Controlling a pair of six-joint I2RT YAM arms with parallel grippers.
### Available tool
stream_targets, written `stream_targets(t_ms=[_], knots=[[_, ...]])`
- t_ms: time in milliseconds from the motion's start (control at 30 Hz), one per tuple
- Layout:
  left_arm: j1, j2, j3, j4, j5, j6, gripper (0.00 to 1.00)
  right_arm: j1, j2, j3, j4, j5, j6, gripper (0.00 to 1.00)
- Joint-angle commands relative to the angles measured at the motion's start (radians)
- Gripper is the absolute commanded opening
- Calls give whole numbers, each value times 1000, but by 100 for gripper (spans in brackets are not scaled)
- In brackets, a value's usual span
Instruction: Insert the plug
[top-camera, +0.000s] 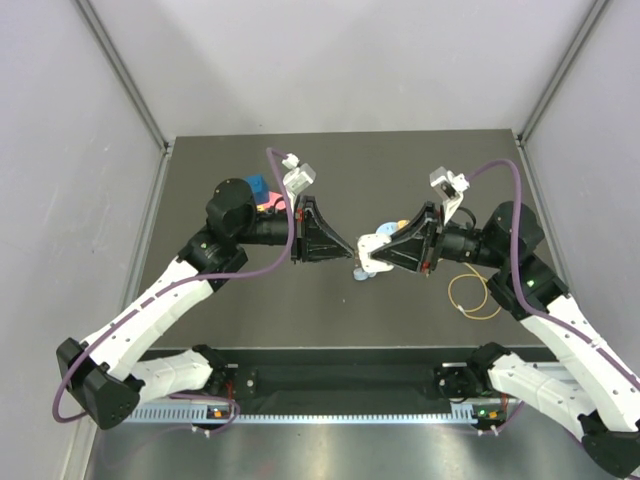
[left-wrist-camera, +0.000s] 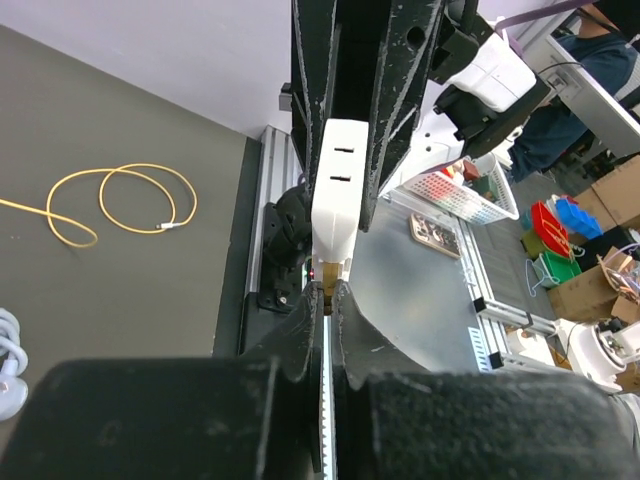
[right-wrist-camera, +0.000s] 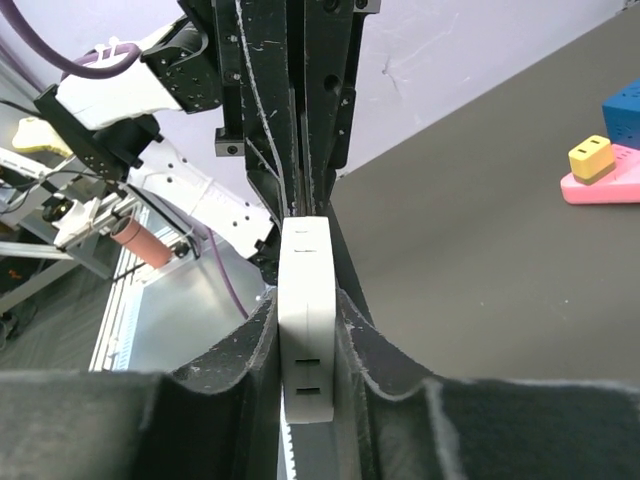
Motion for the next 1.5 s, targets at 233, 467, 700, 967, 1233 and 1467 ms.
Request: stream_targets(t_ms=[233,467,700,967,1233,1467], knots=[[-1,-7,4,63,-2,1,0,-7,-4,-25,59,16,26,42],[-1,2,-10,109,7,-28,0,-7,-9,-84,180,2,101,45],[-3,5,-10,116,10,-39,0,-5,4,-99,249,3,137,45],[-1,16,-15,113,4,-48,0,7,19,-94,257,11,128,43],[-1,30,-12,133,4,-78,0,24,21,-90,236,23,96,36],[-1,34,-15,159,7,-104,0,39,28,-88,232,25,90,32]])
